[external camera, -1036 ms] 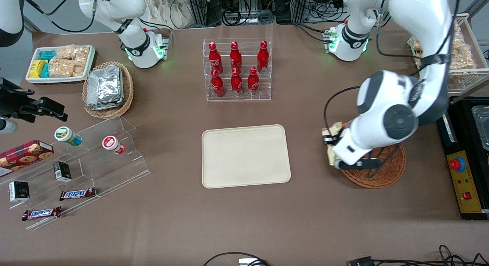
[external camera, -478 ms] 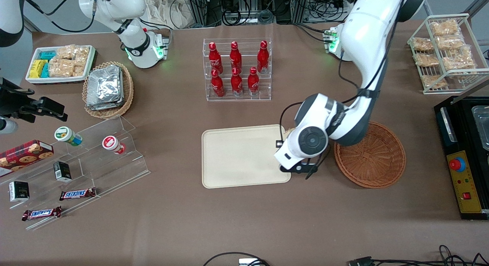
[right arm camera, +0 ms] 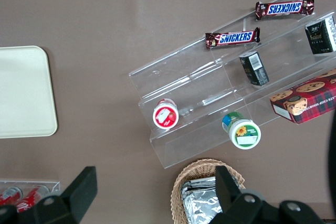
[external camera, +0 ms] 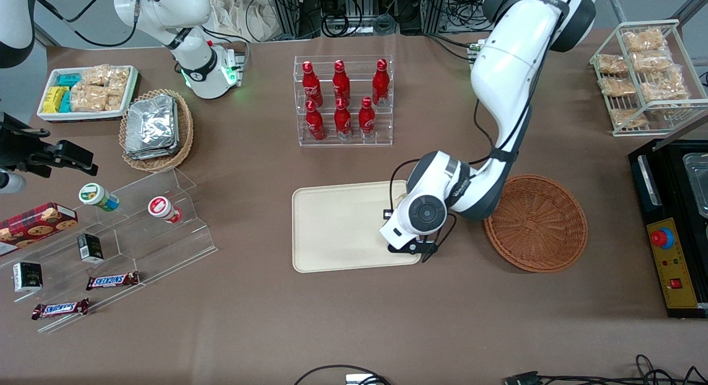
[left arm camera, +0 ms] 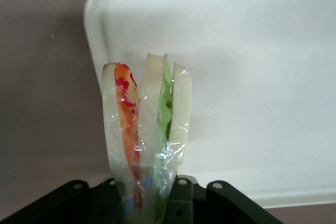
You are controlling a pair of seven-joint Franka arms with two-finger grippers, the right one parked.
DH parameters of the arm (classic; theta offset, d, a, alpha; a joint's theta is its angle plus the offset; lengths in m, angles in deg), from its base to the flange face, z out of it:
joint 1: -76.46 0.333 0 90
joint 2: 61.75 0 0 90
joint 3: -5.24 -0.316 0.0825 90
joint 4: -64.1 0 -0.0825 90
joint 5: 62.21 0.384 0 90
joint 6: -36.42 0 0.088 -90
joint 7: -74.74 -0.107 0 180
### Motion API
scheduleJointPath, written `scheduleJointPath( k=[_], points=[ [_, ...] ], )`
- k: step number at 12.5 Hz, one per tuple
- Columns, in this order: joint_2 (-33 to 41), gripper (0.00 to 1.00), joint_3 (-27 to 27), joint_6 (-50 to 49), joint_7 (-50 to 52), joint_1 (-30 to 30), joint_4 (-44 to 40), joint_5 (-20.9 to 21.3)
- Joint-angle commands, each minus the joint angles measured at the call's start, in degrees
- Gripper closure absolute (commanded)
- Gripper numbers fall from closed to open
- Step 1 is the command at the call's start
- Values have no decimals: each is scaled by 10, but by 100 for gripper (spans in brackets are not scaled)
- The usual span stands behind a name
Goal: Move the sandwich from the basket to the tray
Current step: 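Carry the sandwich with the left gripper over the cream tray, then lower the sandwich onto the tray and open the left gripper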
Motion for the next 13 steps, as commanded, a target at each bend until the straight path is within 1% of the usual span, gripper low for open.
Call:
scheduleJointPath(
  k=[1,2,3,4,5,7,8,9,11,12,13],
  points=[
    [-21,98,-5,10,13,-12,-18,-9],
    [-25,94,-5,10,13,-11,-18,-9],
    [-29,78,-5,10,12,-12,-18,-7],
    [-30,43,-5,10,10,-11,-18,-5],
    [-29,0,-6,10,8,-12,-18,-1],
    [-15,0,-11,4,5,-6,-22,2],
    [6,0,-12,1,4,1,-22,3],
    [30,0,-12,-8,5,23,-17,3],
    [84,0,-12,-76,5,68,-17,4],
    [111,0,-18,-117,3,96,-17,13],
    [139,0,-19,-161,0,127,-17,33]
  ],
)
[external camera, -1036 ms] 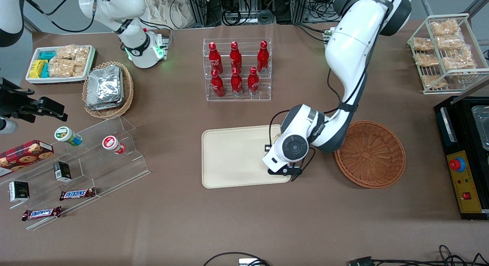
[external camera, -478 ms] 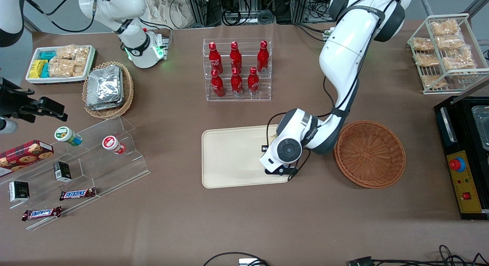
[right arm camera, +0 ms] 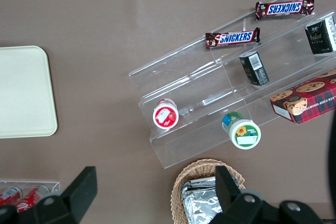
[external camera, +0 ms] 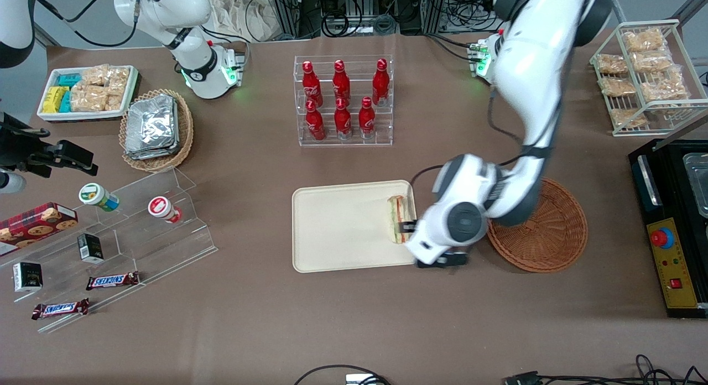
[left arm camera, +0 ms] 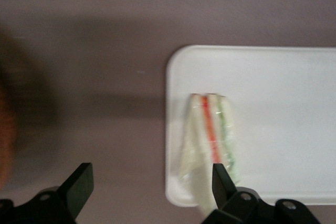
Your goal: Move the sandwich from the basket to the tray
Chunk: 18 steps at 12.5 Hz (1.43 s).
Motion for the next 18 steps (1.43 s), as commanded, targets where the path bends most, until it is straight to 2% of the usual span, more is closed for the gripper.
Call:
scheduleJointPath(
  k=[1,5,9,10,13,18],
  points=[
    [88,0,2,-102,-6,80,20,40],
    [179,0,1,-200,-86,153,19,85],
    [268,0,1,-250,-101,223,17,85],
    [282,0,1,-256,-133,241,17,85],
    [297,0,1,-292,-214,295,22,81],
    [304,0,5,-310,-215,294,40,77]
  ],
)
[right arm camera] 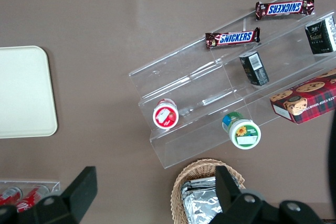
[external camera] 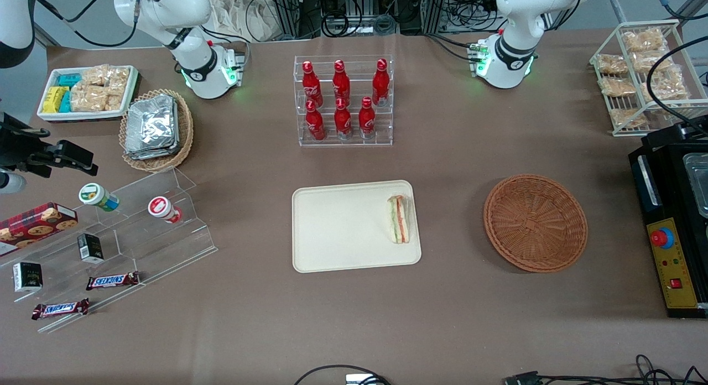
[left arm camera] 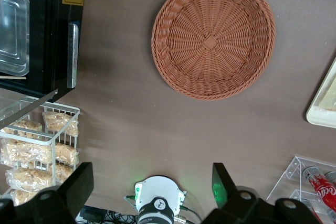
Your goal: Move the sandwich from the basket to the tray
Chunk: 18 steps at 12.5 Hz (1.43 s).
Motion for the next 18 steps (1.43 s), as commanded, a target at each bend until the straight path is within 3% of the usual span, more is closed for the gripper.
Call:
scheduleJointPath(
  k=[1,7,12,14,18],
  points=[
    [19,0,7,-6,-2,-4,24,1],
    [49,0,22,15,-3,-11,70,1],
    [118,0,36,129,3,-8,171,-13],
    [117,0,36,142,5,-9,171,-42],
    [110,0,35,139,7,-10,168,-42]
  ],
)
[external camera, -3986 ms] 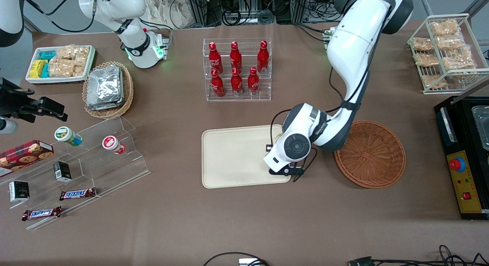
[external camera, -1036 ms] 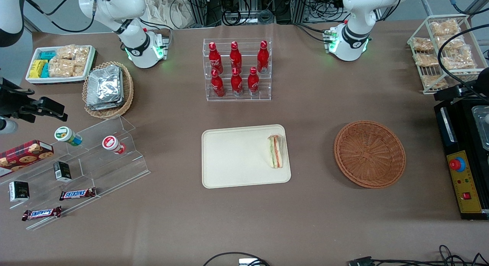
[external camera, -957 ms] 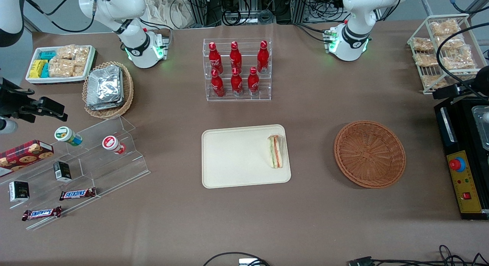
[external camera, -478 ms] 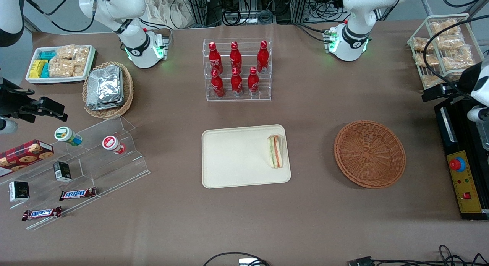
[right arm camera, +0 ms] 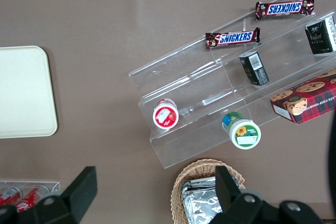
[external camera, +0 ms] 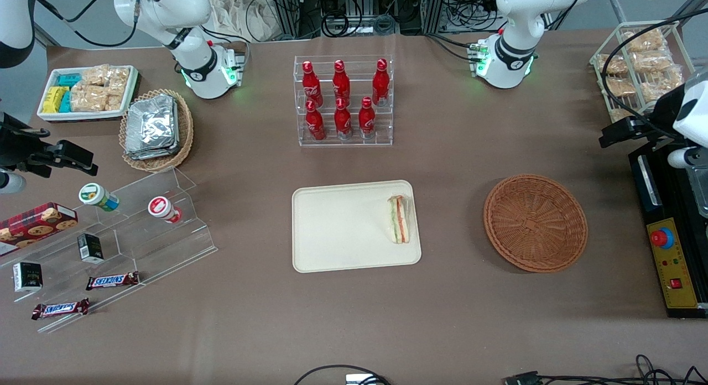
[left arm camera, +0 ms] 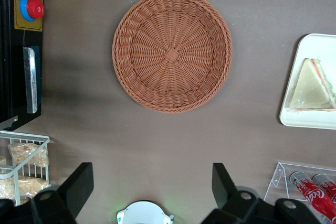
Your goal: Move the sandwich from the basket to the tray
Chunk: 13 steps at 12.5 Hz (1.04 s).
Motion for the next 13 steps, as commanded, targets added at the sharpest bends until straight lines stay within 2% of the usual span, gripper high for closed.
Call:
scheduleJointPath(
  k=[1,3,13],
  points=[
    [4,0,-1,5,6,-1,12,-1],
    [1,0,-1,4,12,-16,8,6],
    [2,0,-6,1,13,-9,7,6]
  ],
)
